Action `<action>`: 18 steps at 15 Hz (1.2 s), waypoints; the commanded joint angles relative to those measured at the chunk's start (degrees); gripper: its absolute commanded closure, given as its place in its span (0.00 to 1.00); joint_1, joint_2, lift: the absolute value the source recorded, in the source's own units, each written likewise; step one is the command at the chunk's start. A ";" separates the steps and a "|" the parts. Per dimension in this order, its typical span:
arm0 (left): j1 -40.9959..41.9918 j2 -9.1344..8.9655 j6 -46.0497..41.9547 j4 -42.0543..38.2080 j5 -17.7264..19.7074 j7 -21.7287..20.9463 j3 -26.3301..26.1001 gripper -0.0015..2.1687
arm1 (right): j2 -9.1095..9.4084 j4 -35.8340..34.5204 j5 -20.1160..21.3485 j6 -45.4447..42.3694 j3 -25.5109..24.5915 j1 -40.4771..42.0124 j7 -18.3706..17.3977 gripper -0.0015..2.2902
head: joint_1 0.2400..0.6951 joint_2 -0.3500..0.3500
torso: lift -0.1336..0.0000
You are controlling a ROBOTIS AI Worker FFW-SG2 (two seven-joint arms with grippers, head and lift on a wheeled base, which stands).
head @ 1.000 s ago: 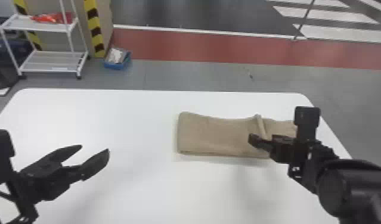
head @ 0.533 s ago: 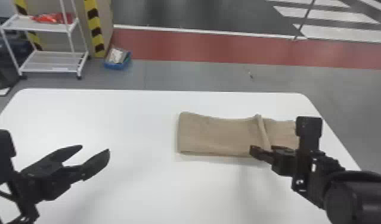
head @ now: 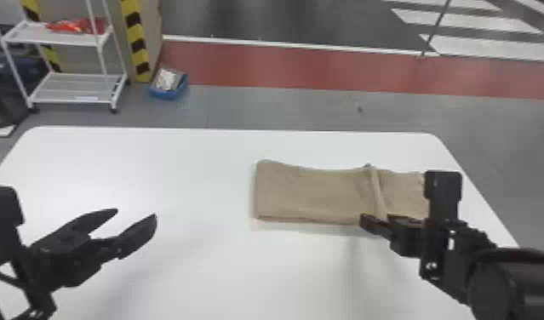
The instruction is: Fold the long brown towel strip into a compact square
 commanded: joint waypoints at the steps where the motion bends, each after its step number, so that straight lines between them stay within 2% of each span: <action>1: -0.17 0.00 0.00 0.15 -0.12 -0.04 -0.03 0.01 | 0.00 -1.00 0.17 0.54 -0.36 0.25 -0.04 0.23 | 1.00 0.30 | 0.07; 6: -0.87 -0.35 0.17 0.76 -0.29 0.04 -0.38 0.01 | 0.00 -0.30 0.26 1.59 -1.95 0.25 0.05 0.23 | 1.00 0.28 | 0.07; 9: -1.31 -0.44 0.00 0.85 -0.56 0.04 -0.65 0.01 | 0.00 0.23 0.09 1.59 -2.47 -0.27 0.14 0.27 | 1.00 0.27 | 0.07; 12: -1.48 -0.44 0.00 1.12 -0.65 0.04 -0.65 0.01 | 0.00 0.49 -0.18 1.24 -2.21 -0.71 0.14 0.41 | 1.00 0.26 | 0.07; 18: -1.40 -0.26 0.17 1.12 -0.56 0.04 -0.65 0.01 | 0.00 0.32 -1.23 0.36 -2.74 -1.42 0.40 0.45 | 1.00 0.27 | 0.07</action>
